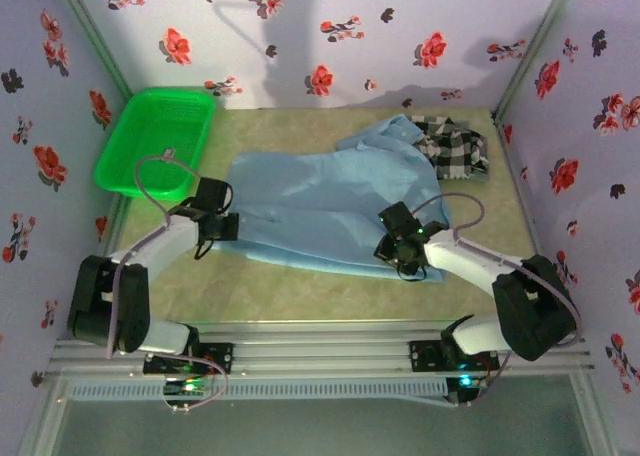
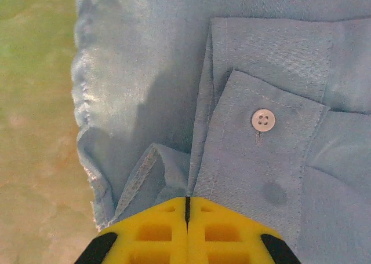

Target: Fold and stack the long sleeve shirts

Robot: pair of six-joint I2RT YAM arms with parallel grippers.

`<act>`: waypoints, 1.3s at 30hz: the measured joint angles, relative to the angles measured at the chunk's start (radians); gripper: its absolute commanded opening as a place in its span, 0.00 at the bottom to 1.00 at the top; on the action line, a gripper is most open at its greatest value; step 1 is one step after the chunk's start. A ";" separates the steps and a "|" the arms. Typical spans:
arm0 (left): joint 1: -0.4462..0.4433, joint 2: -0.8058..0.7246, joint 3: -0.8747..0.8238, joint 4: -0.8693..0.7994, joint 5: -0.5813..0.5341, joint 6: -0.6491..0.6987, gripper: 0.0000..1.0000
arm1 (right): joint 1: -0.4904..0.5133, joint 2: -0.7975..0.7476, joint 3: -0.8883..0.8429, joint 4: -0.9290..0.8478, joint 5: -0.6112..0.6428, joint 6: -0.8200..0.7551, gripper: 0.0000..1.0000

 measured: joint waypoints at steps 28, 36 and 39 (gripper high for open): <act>-0.016 0.081 0.231 -0.398 -0.147 -0.313 0.77 | -0.024 -0.179 0.020 -0.163 0.040 -0.010 0.66; -0.090 0.082 0.525 -0.331 0.126 -0.366 0.45 | -0.024 -0.157 0.252 -0.239 0.031 -0.109 0.51; -0.092 0.229 0.544 -0.222 0.238 -0.381 0.25 | -0.024 0.027 0.311 -0.199 0.005 -0.143 0.40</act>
